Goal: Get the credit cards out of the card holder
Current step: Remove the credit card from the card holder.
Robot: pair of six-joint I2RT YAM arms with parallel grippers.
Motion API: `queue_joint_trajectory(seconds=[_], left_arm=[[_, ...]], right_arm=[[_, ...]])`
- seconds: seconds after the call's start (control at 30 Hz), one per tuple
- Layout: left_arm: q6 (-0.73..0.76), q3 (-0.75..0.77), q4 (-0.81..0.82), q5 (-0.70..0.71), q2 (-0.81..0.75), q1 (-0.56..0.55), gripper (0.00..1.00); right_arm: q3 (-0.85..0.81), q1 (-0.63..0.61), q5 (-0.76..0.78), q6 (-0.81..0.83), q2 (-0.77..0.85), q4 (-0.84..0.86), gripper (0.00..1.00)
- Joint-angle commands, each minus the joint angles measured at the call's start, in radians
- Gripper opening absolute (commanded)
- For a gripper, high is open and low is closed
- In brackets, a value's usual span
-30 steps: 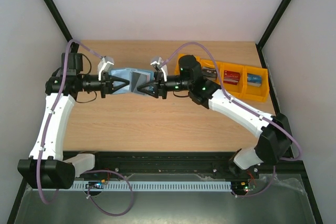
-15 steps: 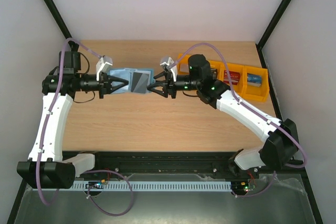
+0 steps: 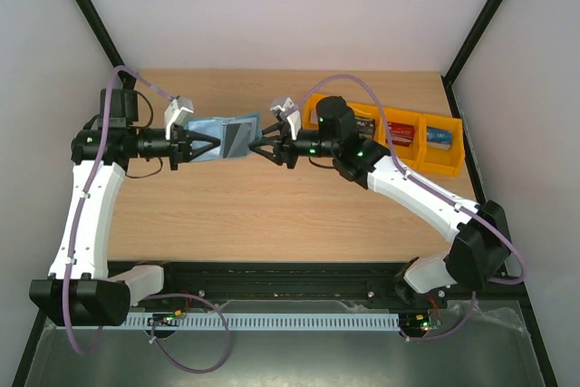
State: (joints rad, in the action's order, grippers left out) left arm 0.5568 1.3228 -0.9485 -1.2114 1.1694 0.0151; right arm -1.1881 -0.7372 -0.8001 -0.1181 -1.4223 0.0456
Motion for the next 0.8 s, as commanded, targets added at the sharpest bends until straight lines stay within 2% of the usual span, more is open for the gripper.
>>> queue_joint_trajectory(seconds=[0.0,0.2,0.3,0.4,0.47,0.63,0.77], left_arm=[[-0.002,-0.003,0.022,-0.031,-0.008,-0.009,0.02],[-0.028,-0.024,0.052,-0.018,-0.010,-0.010,0.02],[-0.056,-0.031,0.073,0.004,-0.010,-0.013,0.02],[-0.091,-0.043,0.105,0.036,-0.012,-0.017,0.02],[-0.124,-0.057,0.138,0.081,-0.012,-0.025,0.02],[-0.129,-0.078,0.150,0.105,-0.015,-0.029,0.02],[-0.123,-0.066,0.141,0.097,-0.013,-0.029,0.02]], right_arm=[[-0.037,-0.045,-0.021,-0.030,-0.020,0.124,0.38],[-0.018,-0.059,-0.043,-0.075,-0.019,0.200,0.39],[-0.018,-0.069,-0.035,-0.090,-0.025,0.217,0.35],[-0.019,-0.076,-0.059,-0.115,-0.034,0.248,0.26],[-0.024,-0.080,-0.088,-0.133,-0.040,0.268,0.25],[-0.011,-0.084,-0.139,-0.147,-0.035,0.302,0.37],[0.008,-0.083,-0.136,-0.132,-0.014,0.313,0.42]])
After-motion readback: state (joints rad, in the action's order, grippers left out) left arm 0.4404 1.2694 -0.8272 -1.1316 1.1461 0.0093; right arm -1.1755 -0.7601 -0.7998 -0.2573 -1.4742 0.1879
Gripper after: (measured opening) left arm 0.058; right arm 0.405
